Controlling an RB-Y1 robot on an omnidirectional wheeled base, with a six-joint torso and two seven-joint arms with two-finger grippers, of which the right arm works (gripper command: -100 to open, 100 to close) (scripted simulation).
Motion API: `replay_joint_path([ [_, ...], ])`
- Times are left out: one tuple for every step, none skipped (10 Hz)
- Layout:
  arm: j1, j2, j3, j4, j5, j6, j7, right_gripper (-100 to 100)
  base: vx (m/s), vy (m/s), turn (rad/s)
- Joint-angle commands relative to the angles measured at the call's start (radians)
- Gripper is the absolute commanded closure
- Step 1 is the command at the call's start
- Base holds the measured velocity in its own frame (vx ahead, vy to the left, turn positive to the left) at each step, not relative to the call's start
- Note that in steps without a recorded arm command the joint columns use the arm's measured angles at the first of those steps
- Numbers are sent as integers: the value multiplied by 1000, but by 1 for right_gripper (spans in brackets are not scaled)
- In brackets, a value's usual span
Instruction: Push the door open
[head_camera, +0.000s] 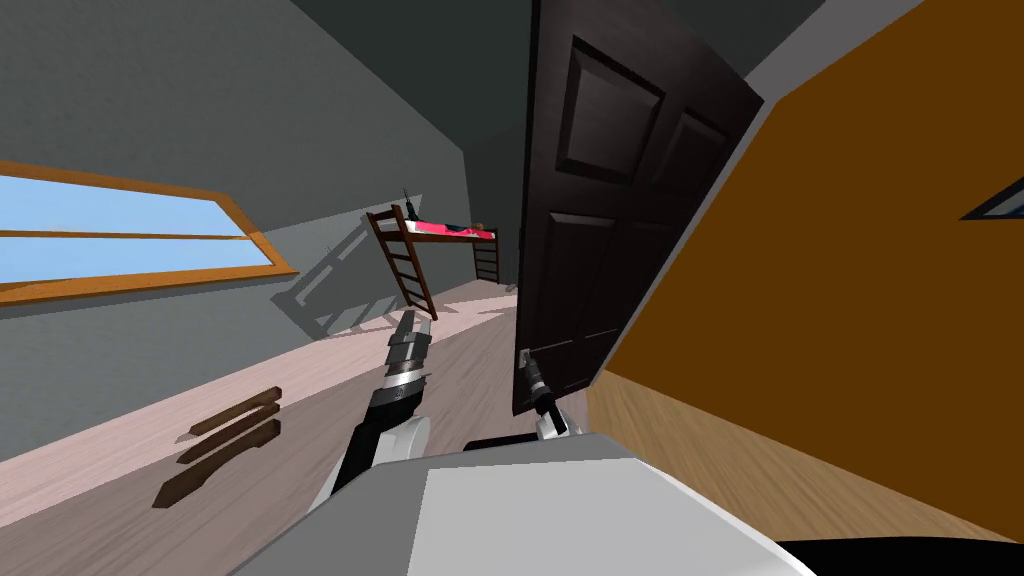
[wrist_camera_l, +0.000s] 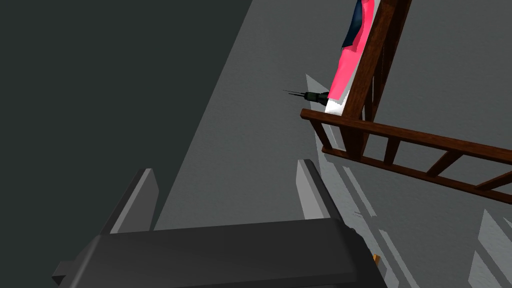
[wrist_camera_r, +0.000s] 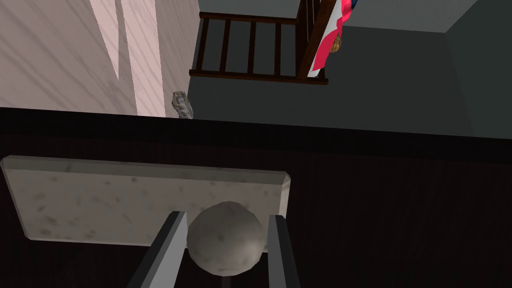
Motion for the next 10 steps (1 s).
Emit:
replay_joint_path([
  [-3, -8, -20, 4, -7, -1, 5, 100, 123, 86, -41],
  [-5, -11, -32, 7, -10, -2, 8, 100, 199, 133, -74],
  [-8, -14, -46, 10, -15, -3, 12, 100, 198, 106, -69],
  [-10, -15, -60, 13, -19, -3, 15, 100, 228, 145, -60],
  [-11, -15, -68, 14, -22, -4, 17, 100, 183, 150, -83],
  [-14, -15, -83, 18, -27, -5, 21, 100, 163, 126, -82],
  [-17, -14, -99, 21, -32, -6, 25, 100, 170, 102, -45],
  [-19, -11, -113, 24, -36, -6, 29, 100, 174, 116, -51],
  [-21, -8, -126, 26, -40, -7, 32, 100, 194, 130, -94],
  [-24, -3, -141, 30, -45, -8, 36, 100, 214, 132, -99],
])
